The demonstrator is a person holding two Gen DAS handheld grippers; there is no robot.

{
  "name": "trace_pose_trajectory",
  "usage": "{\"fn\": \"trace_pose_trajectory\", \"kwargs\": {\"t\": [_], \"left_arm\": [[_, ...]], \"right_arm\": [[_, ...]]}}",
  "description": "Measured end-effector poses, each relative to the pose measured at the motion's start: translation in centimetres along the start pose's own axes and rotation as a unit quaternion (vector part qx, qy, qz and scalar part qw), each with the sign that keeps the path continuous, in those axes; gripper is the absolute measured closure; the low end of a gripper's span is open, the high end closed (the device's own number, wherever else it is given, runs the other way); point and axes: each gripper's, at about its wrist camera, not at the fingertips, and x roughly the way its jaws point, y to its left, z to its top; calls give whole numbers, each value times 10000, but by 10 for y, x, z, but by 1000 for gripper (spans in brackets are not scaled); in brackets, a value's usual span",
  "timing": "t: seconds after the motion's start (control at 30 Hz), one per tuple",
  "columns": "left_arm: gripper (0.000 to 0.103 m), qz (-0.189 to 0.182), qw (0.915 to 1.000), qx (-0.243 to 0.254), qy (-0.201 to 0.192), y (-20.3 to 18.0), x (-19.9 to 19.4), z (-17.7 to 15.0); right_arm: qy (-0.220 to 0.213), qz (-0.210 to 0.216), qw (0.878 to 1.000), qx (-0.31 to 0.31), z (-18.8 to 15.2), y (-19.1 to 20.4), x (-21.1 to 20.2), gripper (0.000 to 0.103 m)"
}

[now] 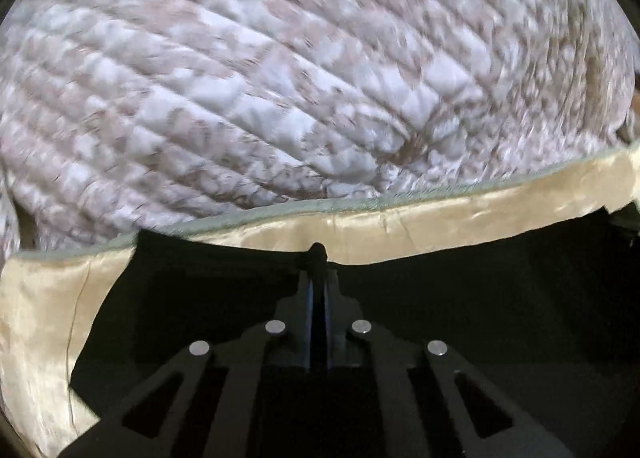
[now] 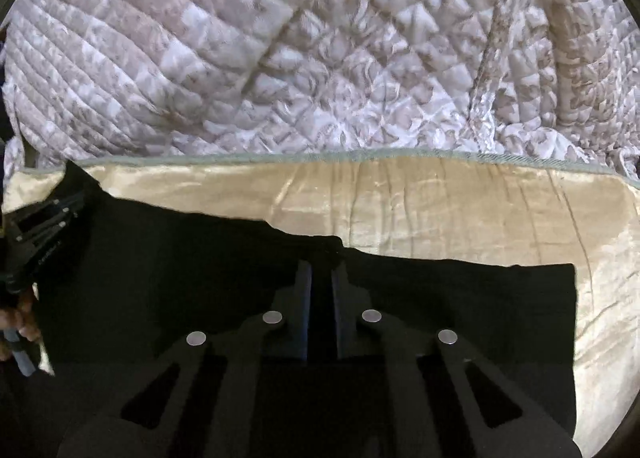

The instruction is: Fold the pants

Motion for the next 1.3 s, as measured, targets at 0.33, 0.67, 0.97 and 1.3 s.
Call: {"fn": "trace_pose_trajectory", "kwargs": {"t": [0.33,0.67,0.97,1.3], "left_arm": [[98,-509,9935,-643,-792,27,-149,-52],[97,-910,9906,-979,-297,22,-198,-186],[68,-944,9879,-1229,-39,40,-221,-234],[51,-471,9956,-787,167,31,-177,-168]], "right_arm": [[-991,298,9942,298,-49,19,-121,96],[-943,362,9896,1029,-207,42,-199,96],[-477,568,9838,1631,-265,27,-196,53],[-666,1098,9555,2657,-280,-2,-199,39]]}}
